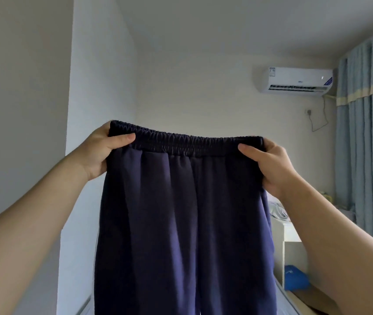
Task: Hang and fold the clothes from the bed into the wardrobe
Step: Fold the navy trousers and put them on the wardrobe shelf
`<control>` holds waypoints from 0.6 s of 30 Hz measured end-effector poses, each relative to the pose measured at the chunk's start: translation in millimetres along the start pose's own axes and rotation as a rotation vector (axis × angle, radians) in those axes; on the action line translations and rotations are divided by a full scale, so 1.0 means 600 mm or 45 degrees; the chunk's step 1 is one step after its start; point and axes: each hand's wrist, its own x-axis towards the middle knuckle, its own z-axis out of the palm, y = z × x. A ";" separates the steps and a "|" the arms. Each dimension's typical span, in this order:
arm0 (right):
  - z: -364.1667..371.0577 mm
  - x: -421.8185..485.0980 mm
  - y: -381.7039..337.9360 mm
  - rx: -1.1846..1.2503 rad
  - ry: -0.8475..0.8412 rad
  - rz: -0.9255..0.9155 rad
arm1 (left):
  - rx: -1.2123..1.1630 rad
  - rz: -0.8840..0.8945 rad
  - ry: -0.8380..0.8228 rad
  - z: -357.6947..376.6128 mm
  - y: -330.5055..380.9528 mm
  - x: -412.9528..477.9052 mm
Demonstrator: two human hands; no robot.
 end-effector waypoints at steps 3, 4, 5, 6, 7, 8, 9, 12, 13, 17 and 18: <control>0.012 0.009 0.013 -0.140 0.000 0.033 | -0.107 -0.205 0.089 0.010 -0.026 0.007; 0.011 0.008 0.027 -0.219 -0.001 0.099 | -0.086 -0.363 0.074 0.014 -0.045 0.005; 0.008 0.004 0.046 -0.302 -0.010 0.190 | -0.037 -0.540 0.060 0.016 -0.067 -0.001; 0.002 -0.002 0.066 -0.373 -0.024 0.291 | 0.011 -0.709 0.050 0.019 -0.089 -0.010; -0.004 -0.014 0.088 -0.414 -0.025 0.402 | 0.052 -0.858 0.056 0.022 -0.111 -0.021; -0.010 -0.027 0.110 -0.427 -0.009 0.514 | 0.079 -0.981 0.081 0.026 -0.132 -0.033; -0.015 -0.040 0.129 -0.422 0.025 0.620 | 0.098 -1.071 0.121 0.031 -0.153 -0.044; -0.021 -0.069 0.179 -0.382 0.199 0.808 | 0.048 -1.160 0.259 0.070 -0.196 -0.073; -0.017 -0.073 0.187 -0.373 0.244 0.816 | -0.001 -1.126 0.318 0.089 -0.201 -0.076; 0.030 -0.080 0.192 -0.282 0.251 0.781 | -0.048 -0.876 0.415 0.168 -0.211 -0.090; 0.045 -0.080 0.186 -0.220 0.219 0.768 | 0.002 -0.813 0.385 0.183 -0.208 -0.091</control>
